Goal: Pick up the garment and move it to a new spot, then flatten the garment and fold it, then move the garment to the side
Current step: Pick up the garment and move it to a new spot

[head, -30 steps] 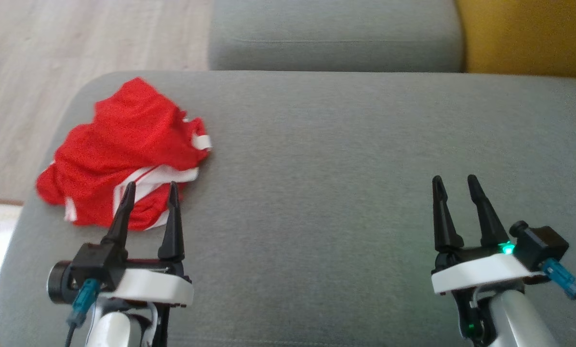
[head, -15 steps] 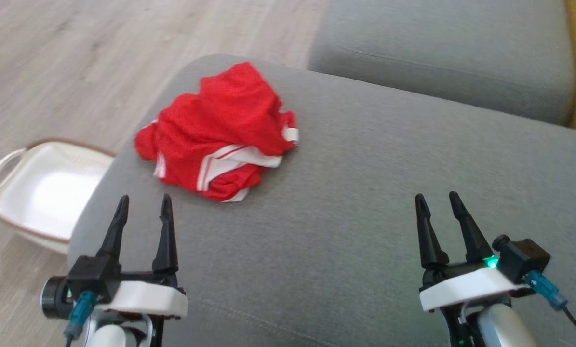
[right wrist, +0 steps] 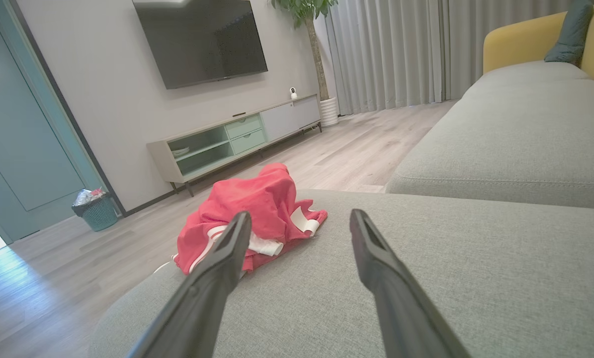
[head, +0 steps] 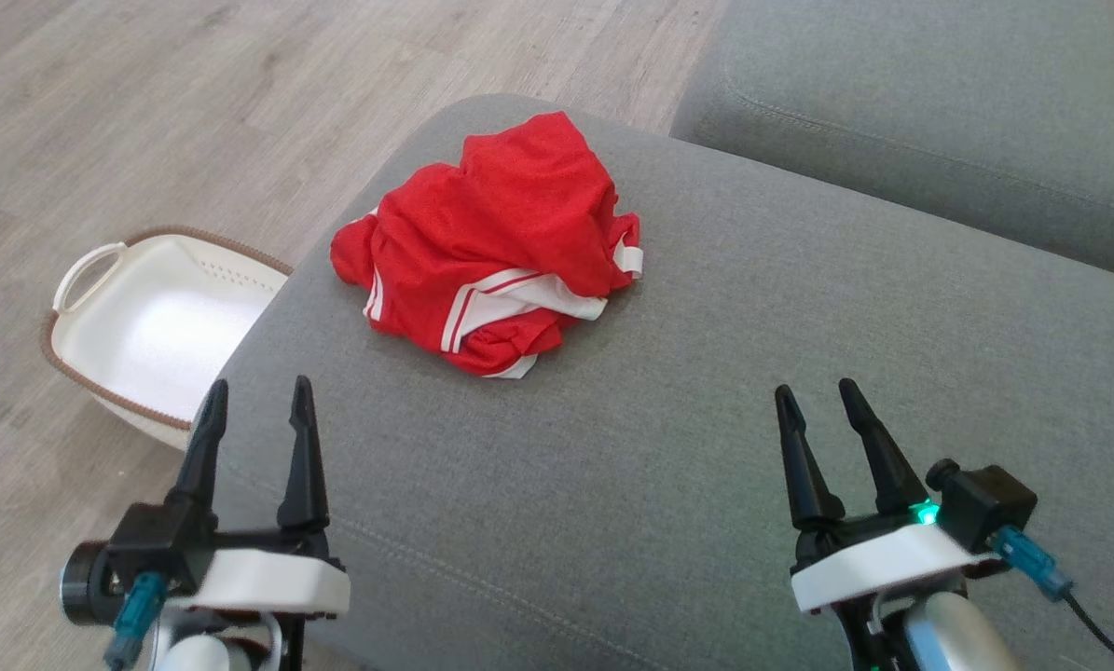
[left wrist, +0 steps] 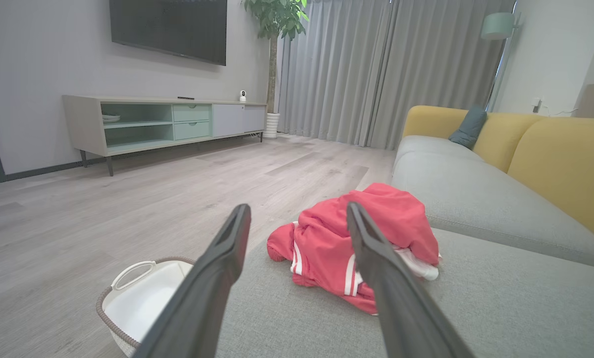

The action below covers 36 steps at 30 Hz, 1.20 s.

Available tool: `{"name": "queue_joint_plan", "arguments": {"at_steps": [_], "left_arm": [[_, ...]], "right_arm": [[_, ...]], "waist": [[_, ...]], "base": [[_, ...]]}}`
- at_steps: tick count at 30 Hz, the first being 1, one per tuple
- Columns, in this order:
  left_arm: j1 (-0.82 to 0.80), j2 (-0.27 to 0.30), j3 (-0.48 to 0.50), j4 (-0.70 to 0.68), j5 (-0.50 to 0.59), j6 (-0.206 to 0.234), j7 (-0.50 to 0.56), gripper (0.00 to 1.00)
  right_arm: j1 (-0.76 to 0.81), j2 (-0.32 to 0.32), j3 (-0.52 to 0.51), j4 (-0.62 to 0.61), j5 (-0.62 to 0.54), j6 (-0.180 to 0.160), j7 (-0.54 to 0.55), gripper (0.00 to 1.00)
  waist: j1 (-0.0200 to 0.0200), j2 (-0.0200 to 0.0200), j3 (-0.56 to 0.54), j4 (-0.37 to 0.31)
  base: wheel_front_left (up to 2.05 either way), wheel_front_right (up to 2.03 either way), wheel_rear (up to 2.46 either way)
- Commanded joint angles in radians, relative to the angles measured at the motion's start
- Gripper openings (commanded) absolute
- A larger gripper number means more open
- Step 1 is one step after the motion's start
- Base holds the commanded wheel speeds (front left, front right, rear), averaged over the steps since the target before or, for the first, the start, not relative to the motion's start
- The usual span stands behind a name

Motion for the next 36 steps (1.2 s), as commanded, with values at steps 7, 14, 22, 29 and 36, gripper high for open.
{"name": "queue_joint_plan", "arguments": {"at_steps": [7, 14, 22, 29, 36], "left_arm": [[-0.048, -0.001, 0.071, -0.036, -0.007, -0.006, -0.008, 1.0], [-0.112, -0.001, 0.104, -0.016, -0.04, -0.017, -0.008, 1.0], [-0.284, 0.037, 0.165, 0.088, -0.07, -0.089, -0.008, 1.0], [-0.554, 0.164, 0.181, 0.301, -0.134, -0.148, 0.102, 1.0], [-0.807, 0.324, 0.043, 0.509, -0.238, -0.174, 0.346, 1.0]], "right_arm": [[-0.03, -0.004, 0.004, -0.028, -0.001, -0.001, -0.011, 1.0], [-0.063, -0.004, -0.035, -0.04, -0.043, -0.001, -0.011, 1.0], [-0.128, -0.004, -0.109, -0.079, -0.095, -0.001, -0.011, 1.0], [-0.191, -0.004, -0.176, -0.127, -0.118, -0.001, -0.011, 1.0], [-0.232, -0.004, -0.179, -0.149, -0.119, -0.001, -0.011, 1.0]], "waist": [[0.0, 0.0, 0.013, -0.026], [0.0, 0.0, 0.098, -0.102], [0.0, 0.0, 0.227, -0.201], [0.0, 0.0, 0.351, -0.284], [0.0, 0.0, 0.431, -0.345]], "base": [[0.0, 0.0, 0.0], [0.0, 0.0, 0.0], [0.0, 0.0, 0.0], [0.0, 0.0, 0.0], [0.0, 0.0, 0.0]]}}
